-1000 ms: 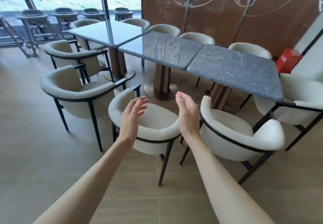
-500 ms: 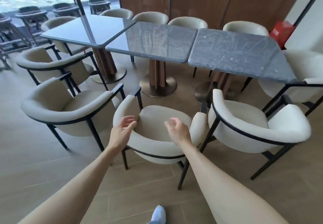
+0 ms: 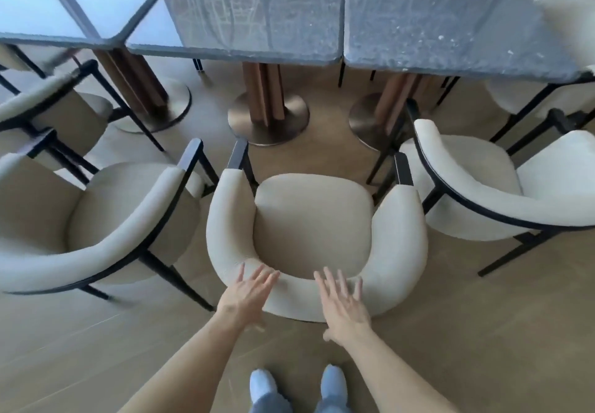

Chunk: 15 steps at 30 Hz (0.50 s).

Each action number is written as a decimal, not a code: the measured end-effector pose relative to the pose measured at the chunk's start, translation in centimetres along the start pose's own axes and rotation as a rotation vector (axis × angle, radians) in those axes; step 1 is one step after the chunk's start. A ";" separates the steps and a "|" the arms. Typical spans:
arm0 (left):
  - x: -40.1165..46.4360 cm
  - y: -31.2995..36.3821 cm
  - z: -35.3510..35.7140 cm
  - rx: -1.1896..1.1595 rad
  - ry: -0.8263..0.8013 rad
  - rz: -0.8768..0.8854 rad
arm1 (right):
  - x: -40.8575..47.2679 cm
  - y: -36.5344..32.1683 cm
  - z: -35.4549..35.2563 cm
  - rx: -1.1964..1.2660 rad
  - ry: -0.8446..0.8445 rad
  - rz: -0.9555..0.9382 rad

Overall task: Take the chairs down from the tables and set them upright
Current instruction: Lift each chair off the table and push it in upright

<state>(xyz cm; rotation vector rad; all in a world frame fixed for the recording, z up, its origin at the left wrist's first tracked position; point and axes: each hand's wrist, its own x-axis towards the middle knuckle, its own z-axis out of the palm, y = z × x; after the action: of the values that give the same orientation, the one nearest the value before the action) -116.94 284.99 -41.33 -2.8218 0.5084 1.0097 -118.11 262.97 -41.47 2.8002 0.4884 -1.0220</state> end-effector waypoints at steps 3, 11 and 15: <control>3.1 -0.1 1.8 0.143 -0.006 0.118 | 2.3 -0.4 1.7 -0.060 -0.002 0.033; 6.6 -2.7 0.6 0.237 0.077 0.213 | 4.5 0.2 -1.2 -0.077 0.042 -0.051; 9.5 -4.7 -1.8 0.221 0.117 0.183 | 7.5 1.4 -4.0 -0.089 0.090 -0.068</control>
<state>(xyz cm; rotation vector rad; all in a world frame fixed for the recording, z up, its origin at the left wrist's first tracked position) -107.36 286.46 -46.00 -2.6841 0.8479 0.7638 -109.79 264.43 -43.31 2.7768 0.6276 -0.8663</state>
